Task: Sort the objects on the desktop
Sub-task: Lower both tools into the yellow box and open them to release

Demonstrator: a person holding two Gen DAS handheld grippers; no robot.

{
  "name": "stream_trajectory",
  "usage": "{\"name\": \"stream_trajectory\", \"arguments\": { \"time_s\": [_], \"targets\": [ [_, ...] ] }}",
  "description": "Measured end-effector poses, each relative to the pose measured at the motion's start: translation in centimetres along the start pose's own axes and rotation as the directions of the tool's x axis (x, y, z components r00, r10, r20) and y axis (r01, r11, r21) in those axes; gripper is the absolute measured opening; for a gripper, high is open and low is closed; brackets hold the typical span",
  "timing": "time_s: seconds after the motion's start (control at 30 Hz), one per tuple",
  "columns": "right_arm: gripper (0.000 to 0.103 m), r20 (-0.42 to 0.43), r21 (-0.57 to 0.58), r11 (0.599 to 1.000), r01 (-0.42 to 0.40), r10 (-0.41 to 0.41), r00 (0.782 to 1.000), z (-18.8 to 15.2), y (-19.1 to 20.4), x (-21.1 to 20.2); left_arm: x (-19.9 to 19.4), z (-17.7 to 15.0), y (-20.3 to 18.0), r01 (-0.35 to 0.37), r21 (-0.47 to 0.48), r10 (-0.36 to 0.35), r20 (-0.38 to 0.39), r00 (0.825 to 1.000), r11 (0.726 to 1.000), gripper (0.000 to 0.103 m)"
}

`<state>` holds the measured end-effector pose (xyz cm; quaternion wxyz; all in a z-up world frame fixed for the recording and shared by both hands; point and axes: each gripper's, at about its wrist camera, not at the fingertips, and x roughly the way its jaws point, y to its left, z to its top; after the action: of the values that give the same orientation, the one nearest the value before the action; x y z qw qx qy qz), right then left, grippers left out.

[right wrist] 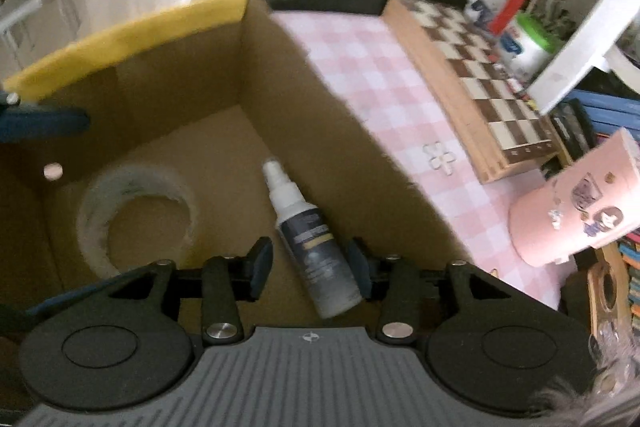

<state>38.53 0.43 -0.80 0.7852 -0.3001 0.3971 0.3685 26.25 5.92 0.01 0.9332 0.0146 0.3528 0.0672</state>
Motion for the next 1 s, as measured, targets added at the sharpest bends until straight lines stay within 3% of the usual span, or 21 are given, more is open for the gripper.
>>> {"name": "stream_trajectory", "arguments": {
  "time_s": [0.27,0.43,0.57,0.67,0.9,1.0],
  "targets": [
    [0.042,0.172,0.215,0.976,0.025,-0.063,0.983,-1.8,-0.3,-5.7,-3.5,-0.2,1.2,0.009,-0.067,-0.003,0.093,0.996,0.998,0.089],
    [0.041,0.336,0.331,0.944,0.004,-0.121,0.934,-4.3,0.8,-10.8,-6.2,-0.8,2.5,0.019,-0.132,0.002,0.151,0.988,0.991,0.092],
    [0.043,0.416,0.431,0.902,-0.005,-0.194,0.889,-6.8,1.8,-14.1,-8.1,-1.5,3.9,0.032,-0.195,0.004,0.18,0.984,0.98,0.092],
    [0.055,0.43,0.502,0.864,0.023,-0.272,0.861,-8.8,2.8,-16.2,-9.7,-2.1,4.4,0.011,-0.217,0.034,0.203,0.978,0.976,0.092],
    [0.058,0.405,0.628,0.773,0.09,-0.423,0.811,-13.0,5.6,-18.6,-12.7,-3.9,5.0,-0.015,-0.245,0.079,0.254,0.964,0.969,0.093],
    [0.058,0.389,0.638,0.759,0.131,-0.463,0.796,-14.4,7.3,-18.6,-13.6,-5.2,5.2,-0.024,-0.245,0.09,0.263,0.961,0.969,0.093]
  ]
}}
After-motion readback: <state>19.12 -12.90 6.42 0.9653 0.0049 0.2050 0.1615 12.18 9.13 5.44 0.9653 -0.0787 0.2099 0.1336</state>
